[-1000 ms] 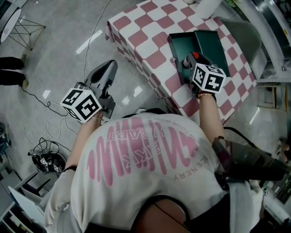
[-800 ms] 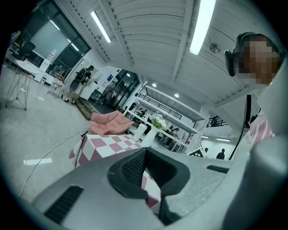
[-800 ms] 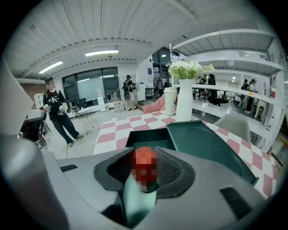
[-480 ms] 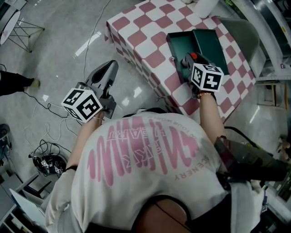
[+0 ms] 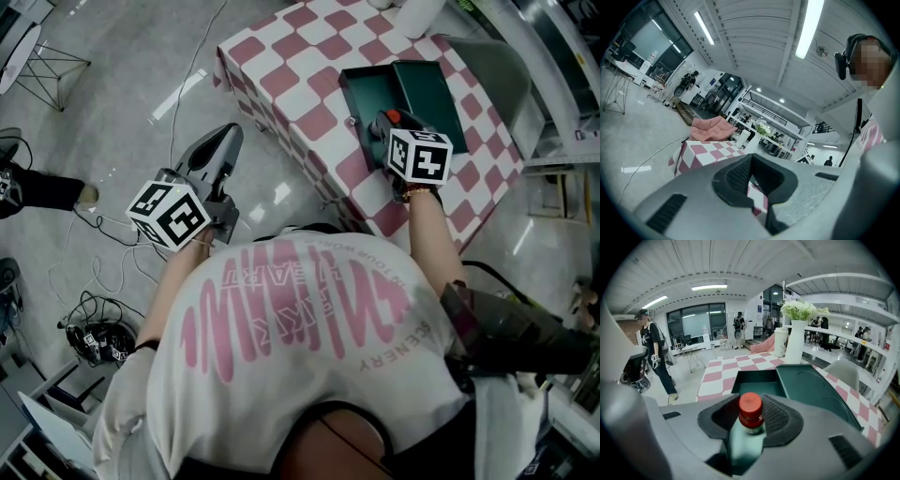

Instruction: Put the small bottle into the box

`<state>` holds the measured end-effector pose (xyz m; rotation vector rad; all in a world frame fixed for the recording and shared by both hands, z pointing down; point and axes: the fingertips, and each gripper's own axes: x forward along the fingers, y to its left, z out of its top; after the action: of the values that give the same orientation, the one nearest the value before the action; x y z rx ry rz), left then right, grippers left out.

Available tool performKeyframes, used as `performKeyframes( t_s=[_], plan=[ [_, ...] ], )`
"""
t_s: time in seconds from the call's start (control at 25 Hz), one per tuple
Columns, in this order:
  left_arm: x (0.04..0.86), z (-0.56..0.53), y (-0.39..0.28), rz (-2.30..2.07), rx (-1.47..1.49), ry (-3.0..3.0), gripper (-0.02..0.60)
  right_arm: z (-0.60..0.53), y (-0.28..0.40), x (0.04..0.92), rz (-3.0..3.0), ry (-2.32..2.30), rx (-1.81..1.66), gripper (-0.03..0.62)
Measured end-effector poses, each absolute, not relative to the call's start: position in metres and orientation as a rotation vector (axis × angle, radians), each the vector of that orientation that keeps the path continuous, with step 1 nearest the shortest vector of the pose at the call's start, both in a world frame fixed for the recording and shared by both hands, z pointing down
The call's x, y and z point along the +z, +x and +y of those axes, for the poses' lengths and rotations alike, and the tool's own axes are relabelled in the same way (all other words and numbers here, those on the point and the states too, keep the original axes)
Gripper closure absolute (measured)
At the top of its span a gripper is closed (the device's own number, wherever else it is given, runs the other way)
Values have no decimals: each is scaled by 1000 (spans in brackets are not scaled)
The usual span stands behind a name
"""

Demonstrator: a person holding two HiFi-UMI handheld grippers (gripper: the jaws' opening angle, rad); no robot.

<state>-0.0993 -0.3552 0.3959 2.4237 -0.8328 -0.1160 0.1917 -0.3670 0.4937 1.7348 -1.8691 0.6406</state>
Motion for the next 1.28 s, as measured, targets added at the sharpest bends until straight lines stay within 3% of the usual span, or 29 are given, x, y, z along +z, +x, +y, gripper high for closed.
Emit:
performKeyframes(
  t_s=[1.28],
  plan=[
    [389,-339,-85,-879,-131,2410,575,-366,192,499,-1935,1604,689,442]
  ],
)
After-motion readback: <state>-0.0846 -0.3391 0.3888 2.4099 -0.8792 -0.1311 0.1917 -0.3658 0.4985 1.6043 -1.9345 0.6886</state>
